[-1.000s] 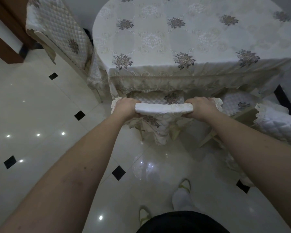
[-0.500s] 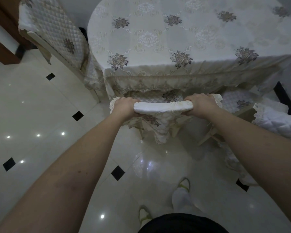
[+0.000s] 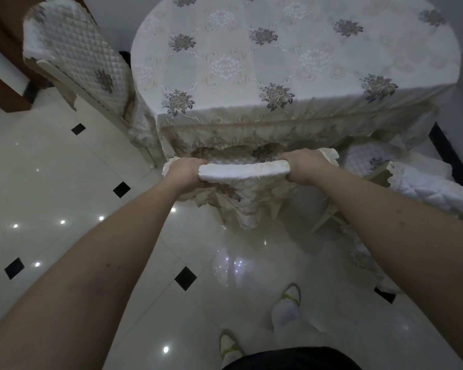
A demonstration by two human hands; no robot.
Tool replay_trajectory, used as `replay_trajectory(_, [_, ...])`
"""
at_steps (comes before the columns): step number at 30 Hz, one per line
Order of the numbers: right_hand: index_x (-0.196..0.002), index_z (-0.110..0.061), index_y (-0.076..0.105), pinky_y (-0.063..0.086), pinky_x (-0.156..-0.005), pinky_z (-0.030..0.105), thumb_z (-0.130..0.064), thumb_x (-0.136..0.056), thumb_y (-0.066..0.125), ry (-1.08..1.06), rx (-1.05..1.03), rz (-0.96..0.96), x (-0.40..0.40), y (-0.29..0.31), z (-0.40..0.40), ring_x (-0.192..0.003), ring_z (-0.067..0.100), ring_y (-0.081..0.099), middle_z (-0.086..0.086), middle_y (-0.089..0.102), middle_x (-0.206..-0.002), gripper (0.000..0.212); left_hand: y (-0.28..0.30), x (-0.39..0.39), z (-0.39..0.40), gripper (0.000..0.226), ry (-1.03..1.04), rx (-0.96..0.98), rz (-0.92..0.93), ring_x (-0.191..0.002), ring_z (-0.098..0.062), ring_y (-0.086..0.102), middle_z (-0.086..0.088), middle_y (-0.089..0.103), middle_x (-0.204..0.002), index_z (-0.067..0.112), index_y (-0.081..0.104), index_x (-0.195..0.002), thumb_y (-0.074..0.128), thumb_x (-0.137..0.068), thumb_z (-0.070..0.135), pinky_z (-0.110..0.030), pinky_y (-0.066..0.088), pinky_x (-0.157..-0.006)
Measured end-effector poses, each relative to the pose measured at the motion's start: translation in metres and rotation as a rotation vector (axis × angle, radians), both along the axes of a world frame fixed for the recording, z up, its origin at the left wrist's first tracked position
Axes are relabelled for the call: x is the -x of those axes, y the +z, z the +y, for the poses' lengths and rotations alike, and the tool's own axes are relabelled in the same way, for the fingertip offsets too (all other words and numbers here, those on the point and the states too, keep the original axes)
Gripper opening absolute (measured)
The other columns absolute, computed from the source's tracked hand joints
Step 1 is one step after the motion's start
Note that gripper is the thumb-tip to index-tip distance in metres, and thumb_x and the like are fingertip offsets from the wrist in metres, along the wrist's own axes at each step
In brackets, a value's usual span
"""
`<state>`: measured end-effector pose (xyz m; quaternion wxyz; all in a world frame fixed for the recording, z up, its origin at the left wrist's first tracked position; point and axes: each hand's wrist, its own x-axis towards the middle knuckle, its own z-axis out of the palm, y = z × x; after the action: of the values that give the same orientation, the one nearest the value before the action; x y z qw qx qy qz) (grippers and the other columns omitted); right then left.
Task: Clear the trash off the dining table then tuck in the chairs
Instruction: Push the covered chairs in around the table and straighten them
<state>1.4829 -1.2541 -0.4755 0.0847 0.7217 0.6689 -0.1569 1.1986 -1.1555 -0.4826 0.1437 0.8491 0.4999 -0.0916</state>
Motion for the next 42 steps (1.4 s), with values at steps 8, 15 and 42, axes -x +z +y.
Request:
replay_trajectory(8, [-0.11,-0.031,0.06,0.041,-0.065,0.032,-0.025,-0.082,0.056,0.096,0.062,-0.092,0.006,0.004,-0.022,-0.093,0.024,0.061,-0.001,0.064,-0.105,0.029,0.001,0.009,-0.022,0.031,0.02,0.057,-0.006,-0.075,-0.017,0.056,0.001,0.07,-0.088,0.026,0.069,-0.103,0.073,-0.077,0.042,-0.028,0.041,-0.066])
replay_trajectory(15, [-0.111,-0.031,0.06,0.047,-0.07,0.032,-0.024,-0.08,0.057,0.125,0.069,-0.12,-0.006,0.003,-0.039,-0.096,0.023,0.062,-0.002,0.065,-0.108,0.032,0.002,0.002,-0.038,0.025,-0.094,-0.011,0.135,-0.073,-0.018,0.056,0.002,0.069,-0.087,0.033,0.068,-0.097,0.064,-0.08,0.05,-0.026,0.038,-0.062])
replay_trajectory(42, [-0.14,-0.027,0.037,0.022,-0.111,0.045,-0.033,-0.074,0.069,-0.01,-0.171,0.106,-0.004,-0.011,-0.045,-0.127,0.026,0.042,0.004,0.049,-0.135,0.073,0.002,0.004,-0.063,0.071,0.117,-0.192,-0.116,-0.114,-0.03,0.055,-0.005,0.06,-0.125,0.021,0.057,-0.126,0.082,-0.063,0.043,-0.048,0.045,-0.096])
